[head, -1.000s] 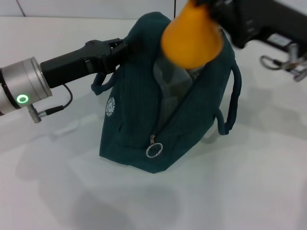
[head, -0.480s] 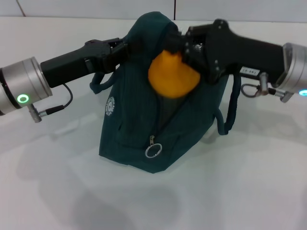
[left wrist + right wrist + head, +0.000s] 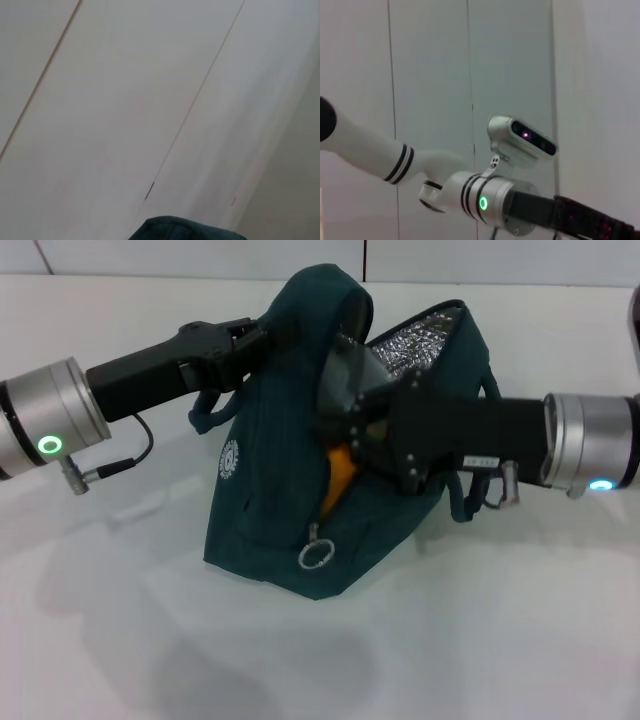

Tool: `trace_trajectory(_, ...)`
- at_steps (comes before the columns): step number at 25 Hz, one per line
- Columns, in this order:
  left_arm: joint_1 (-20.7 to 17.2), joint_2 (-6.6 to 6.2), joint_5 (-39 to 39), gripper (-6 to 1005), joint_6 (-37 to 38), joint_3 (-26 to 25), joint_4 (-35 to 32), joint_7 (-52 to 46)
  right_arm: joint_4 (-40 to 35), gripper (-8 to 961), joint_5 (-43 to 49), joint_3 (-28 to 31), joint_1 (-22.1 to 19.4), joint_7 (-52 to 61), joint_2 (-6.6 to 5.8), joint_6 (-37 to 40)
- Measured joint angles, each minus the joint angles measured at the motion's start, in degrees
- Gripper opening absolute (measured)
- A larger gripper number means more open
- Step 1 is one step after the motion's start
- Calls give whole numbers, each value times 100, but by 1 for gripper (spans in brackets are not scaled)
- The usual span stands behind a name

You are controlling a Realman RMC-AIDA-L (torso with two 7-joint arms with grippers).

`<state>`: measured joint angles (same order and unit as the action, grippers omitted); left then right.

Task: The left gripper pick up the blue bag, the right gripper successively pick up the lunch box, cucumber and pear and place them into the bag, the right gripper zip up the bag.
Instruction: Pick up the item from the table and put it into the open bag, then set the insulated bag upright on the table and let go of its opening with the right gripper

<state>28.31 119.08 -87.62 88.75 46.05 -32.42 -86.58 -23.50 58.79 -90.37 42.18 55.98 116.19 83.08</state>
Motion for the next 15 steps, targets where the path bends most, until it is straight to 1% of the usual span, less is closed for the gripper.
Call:
trace_trajectory(5,-23,1,-6,43,-6,0,0,1,-615,50,-208,-121,-419,-1,-1,-60)
trace_trajectory(8,-24,1,-20,43,-41,0,0,3,-718,117,-272,-119,-523,-6,0,-70)
trace_trajectory(12,-36,1,-40,43,-58,0,0,10,-731,204,-306,-71,-534,-25,0,-108)
trace_trajectory(14,-48,1,-42,43,-60,0,0,10,-726,247,-402,-60,-556,-25,-17,-157)
trace_trajectory(15,-56,1,-43,43,-60,0,0,10,-744,269,-436,-40,-604,-21,-49,-156)
